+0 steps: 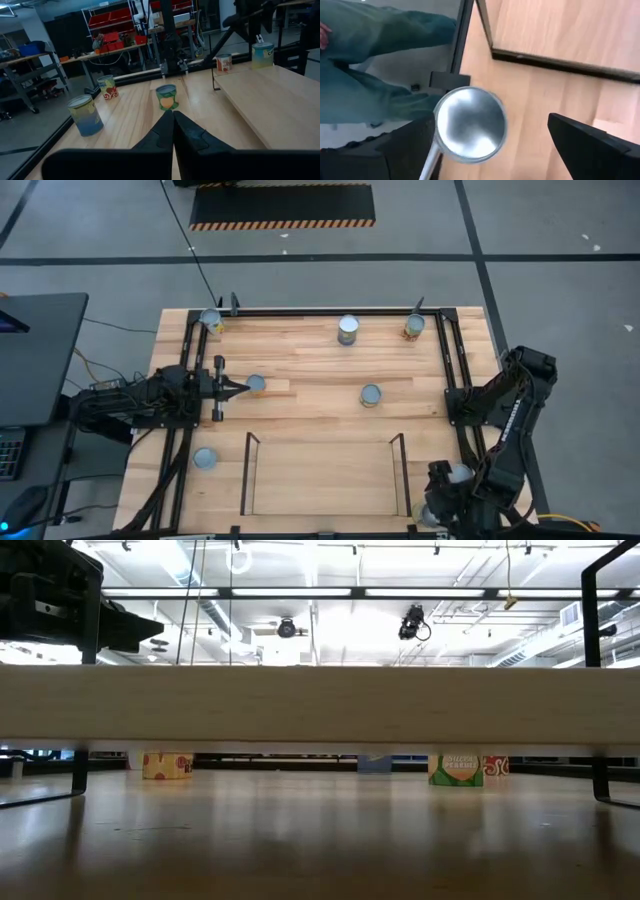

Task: Pick and place cans onto a shelf
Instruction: Put the canned carrots on the shelf

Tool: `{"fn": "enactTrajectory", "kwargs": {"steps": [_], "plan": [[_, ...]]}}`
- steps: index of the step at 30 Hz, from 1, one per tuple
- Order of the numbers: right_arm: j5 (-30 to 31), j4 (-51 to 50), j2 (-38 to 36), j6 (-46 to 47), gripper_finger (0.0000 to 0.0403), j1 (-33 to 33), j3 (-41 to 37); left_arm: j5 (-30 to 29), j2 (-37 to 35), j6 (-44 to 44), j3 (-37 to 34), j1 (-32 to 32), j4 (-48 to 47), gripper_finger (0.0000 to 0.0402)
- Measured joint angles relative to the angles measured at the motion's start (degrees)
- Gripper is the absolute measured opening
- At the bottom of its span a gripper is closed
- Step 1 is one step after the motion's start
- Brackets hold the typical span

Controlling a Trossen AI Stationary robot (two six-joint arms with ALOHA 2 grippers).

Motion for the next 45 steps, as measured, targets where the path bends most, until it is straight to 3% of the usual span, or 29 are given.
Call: {"fn": "enactTrajectory", "kwargs": {"steps": [11,21,30,39,45], "plan": [[-1.6,1.8,6.7,-6.0,0.0391,0.5,2.1,0.0,0.0,0.0,0.0,0.0,0.0,0.0011],[-4.4,1.7,10.3,-5.0,0.0389,0.8,2.0,0.0,0.0,0.0,0.0,0.0,0.3,0.0011],[-4.3,-0.1,10.2,-6.4,0.0316,0.7,2.1,0.0,0.0,0.0,0.0,0.0,0.4,0.0011],[-10.9,-4.8,0.8,-11.6,0.0321,1.3,2.0,0.0,0.0,0.0,0.0,0.0,0.5,0.0011],[-17.0,0.8,-10.1,-7.7,0.0323,-0.7,2.0,0.0,0.0,0.0,0.0,0.0,0.5,0.0011]]}}
